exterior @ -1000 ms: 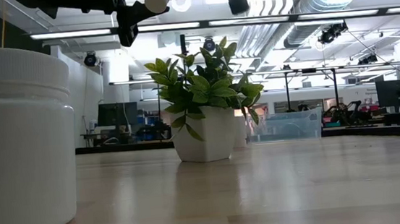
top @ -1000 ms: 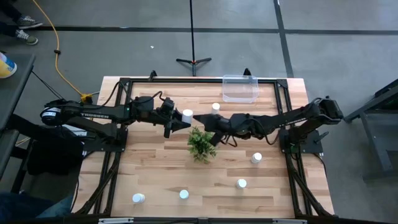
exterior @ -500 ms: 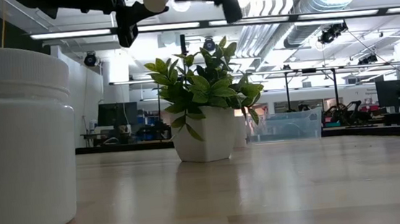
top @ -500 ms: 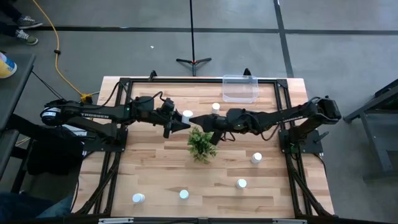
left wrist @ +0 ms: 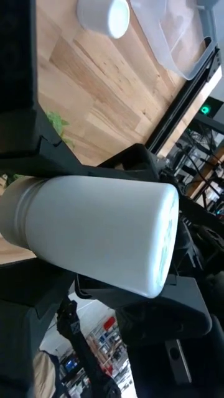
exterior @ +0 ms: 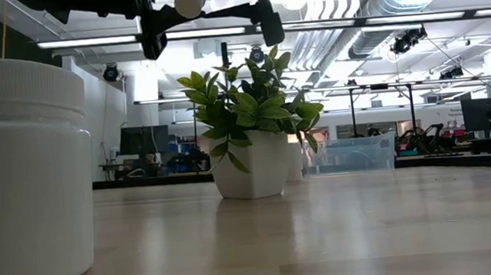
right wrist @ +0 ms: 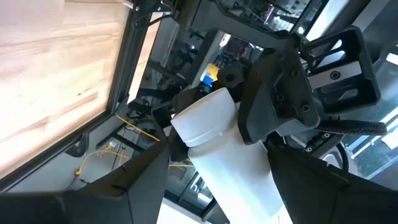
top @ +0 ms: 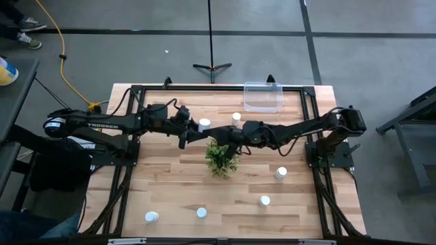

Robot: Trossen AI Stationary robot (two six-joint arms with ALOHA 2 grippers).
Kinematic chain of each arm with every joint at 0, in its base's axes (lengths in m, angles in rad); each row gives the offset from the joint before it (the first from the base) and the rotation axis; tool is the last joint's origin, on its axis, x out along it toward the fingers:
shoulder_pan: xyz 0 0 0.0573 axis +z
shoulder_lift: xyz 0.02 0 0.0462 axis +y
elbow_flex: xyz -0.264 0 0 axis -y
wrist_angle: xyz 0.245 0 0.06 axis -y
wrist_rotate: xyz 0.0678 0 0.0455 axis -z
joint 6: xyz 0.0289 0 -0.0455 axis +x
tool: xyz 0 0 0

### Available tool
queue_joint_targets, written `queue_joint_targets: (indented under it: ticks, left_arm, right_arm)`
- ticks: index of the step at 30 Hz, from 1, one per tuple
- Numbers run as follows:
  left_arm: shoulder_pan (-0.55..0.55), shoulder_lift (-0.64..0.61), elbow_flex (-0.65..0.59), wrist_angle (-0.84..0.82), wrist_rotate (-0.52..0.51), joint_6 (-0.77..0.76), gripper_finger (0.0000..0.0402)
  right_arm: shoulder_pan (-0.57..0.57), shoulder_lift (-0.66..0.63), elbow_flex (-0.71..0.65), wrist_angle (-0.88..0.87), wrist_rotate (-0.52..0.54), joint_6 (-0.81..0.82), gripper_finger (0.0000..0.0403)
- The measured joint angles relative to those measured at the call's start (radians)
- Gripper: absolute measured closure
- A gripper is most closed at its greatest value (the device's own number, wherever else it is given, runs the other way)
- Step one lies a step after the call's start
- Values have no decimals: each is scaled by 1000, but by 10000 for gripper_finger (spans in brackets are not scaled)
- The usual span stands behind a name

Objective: Pick and place pill bottles into a basket
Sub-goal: Put the white pill bottle into the transparent bin

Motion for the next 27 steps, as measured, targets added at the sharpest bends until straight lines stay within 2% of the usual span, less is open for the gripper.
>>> queue_joint_targets:
  ticks: [9, 14, 21, 27]
  left_arm:
    - [12, 2, 2, 2, 18, 4, 191]
    - [54, 4, 3, -13, 76, -8, 191]
    - [55, 3, 3, -16, 153, -41, 191]
    - [55, 5, 3, -20, 159, -56, 191]
  right_arm:
    - [12, 0, 0, 4, 79, -26, 143]
    - [10, 0, 2, 3, 110, -26, 143]
    - [7, 0, 3, 30, 22, -41, 143]
    - [-12, -1, 6, 47, -70, -35, 144]
